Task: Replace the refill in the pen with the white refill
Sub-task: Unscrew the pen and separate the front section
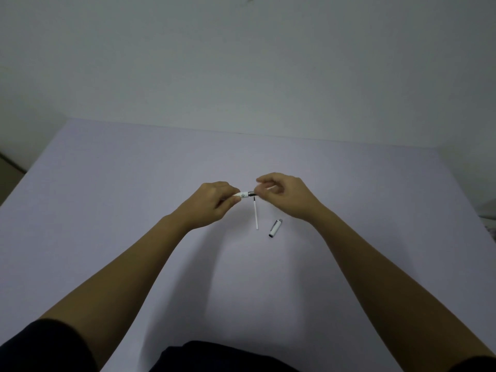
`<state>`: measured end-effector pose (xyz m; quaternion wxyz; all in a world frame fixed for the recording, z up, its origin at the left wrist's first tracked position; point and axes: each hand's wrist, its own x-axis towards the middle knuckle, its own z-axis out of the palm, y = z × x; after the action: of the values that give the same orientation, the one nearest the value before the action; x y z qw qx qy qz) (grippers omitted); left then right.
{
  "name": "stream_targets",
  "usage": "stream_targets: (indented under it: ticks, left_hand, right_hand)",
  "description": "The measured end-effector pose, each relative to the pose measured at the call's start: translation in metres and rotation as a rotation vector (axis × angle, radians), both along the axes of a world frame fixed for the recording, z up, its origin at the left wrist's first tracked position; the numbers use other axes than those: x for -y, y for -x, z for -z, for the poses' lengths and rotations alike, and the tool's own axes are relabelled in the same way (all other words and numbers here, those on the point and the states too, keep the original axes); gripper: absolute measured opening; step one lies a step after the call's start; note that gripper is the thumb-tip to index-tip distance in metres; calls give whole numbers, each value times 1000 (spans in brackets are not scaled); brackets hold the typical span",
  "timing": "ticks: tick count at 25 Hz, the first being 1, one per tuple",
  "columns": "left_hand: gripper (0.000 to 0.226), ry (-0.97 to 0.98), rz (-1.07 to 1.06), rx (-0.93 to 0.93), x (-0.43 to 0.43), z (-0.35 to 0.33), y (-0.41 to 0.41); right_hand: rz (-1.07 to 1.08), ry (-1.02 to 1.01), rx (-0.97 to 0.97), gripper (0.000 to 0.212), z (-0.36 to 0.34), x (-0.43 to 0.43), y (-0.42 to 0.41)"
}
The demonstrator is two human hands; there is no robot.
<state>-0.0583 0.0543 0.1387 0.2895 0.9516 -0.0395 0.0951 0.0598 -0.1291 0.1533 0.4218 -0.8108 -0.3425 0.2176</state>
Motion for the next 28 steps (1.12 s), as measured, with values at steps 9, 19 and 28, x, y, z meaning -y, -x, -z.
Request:
stream_targets:
  ticks: [9,19,28]
  left_hand:
    - [30,11,6,8,-3,4,-1]
    - [25,154,-69,-33,-1,8,1]
    - [14,156,-93,-88,0,5,3]
  right_hand:
    - [-10,15,-41,16,-5,-1,-1]
    - [57,-62,-91,19,-4,-2,3]
    - [97,-78,-121,18,-5,1,1]
